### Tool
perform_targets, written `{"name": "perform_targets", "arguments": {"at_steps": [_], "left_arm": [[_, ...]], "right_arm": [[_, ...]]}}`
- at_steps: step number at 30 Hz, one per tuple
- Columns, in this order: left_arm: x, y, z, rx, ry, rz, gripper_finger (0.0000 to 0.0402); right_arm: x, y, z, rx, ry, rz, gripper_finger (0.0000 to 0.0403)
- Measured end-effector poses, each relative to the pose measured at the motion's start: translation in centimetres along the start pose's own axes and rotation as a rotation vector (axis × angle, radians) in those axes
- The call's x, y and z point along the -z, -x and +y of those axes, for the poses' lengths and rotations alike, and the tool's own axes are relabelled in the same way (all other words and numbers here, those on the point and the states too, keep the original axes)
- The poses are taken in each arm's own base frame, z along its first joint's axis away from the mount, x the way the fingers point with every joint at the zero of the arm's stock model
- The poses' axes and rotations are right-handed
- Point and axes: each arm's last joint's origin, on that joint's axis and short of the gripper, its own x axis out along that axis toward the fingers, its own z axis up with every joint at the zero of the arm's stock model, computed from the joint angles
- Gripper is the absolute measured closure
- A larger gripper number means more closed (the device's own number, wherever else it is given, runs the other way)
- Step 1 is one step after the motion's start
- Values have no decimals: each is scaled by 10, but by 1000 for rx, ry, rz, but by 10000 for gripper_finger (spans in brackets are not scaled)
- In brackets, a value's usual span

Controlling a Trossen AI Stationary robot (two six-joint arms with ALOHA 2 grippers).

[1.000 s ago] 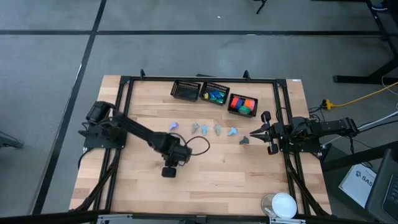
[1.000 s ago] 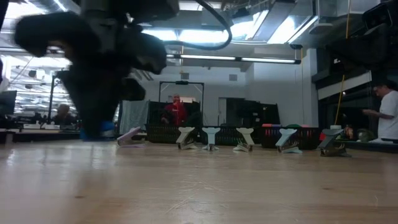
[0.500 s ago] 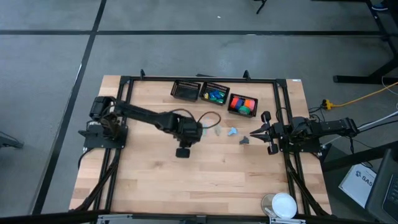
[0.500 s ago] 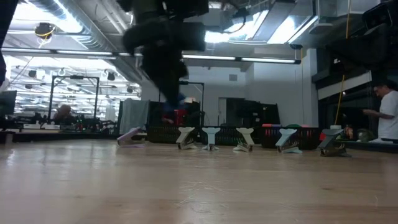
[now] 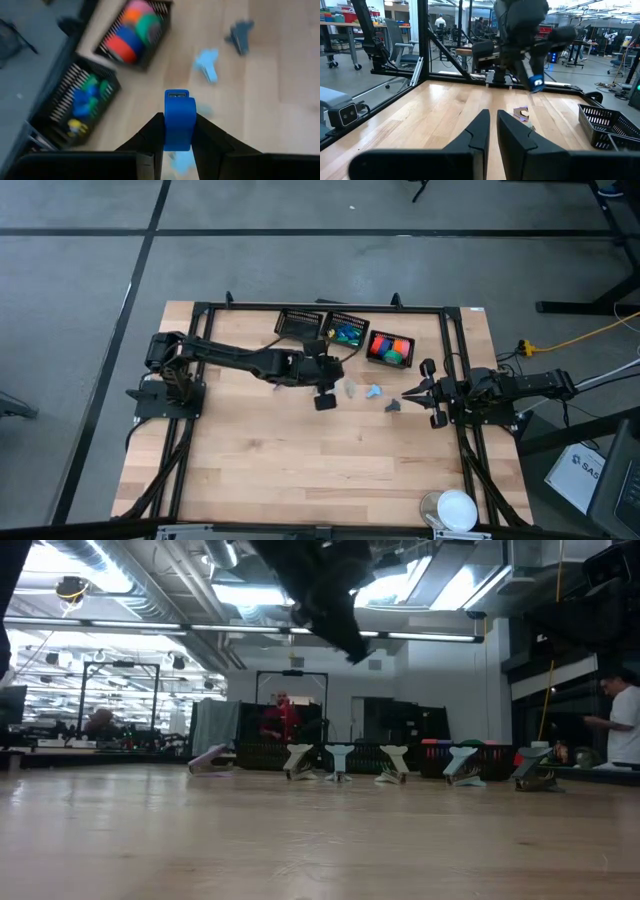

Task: Pick and place Stapler, Stapler remover, tape
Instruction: Put the blue stapler into the middle black bin

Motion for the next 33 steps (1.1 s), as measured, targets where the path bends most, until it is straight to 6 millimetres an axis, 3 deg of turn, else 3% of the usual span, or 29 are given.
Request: {"name": "perform_targets", "arguments": {"at_steps": [5,14,21,33], "left_arm": [[-11,-3,13,-87,25,-100,328],[-20,-18,59,-216,139,-199,326],[-13,-48,89,-255,289,-229,327],[16,-108,108,-223,419,-176,326]], "right_arm": [[0,0,0,0,0,0,363],[0,0,0,0,0,0,363],[0,0,0,0,0,0,363],[0,0,0,0,0,0,363]]}}
